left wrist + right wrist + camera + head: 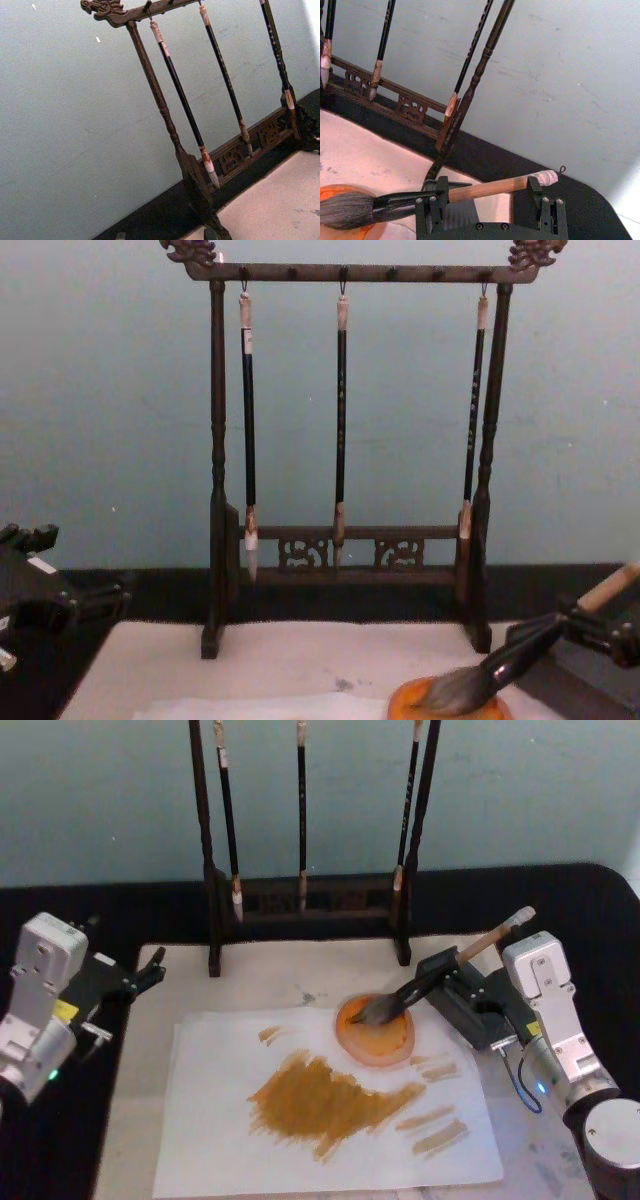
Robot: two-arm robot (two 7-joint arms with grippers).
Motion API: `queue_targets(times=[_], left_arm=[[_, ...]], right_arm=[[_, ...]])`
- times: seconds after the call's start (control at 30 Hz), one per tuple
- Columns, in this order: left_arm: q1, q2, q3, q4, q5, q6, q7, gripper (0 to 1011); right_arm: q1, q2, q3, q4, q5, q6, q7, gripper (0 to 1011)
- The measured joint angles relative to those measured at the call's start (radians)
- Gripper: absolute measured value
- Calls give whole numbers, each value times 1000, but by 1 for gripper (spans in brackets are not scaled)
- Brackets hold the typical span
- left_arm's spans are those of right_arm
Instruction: Pick up the brush from the inkstone, write on the paper, then place the brush back to its original position.
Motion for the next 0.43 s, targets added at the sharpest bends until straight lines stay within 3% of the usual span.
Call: queue_targets(times=[0.43], left_arm=[[0,0,0,0,0,0,0,1010]], right_arm=[[0,0,0,0,0,0,0,1000]])
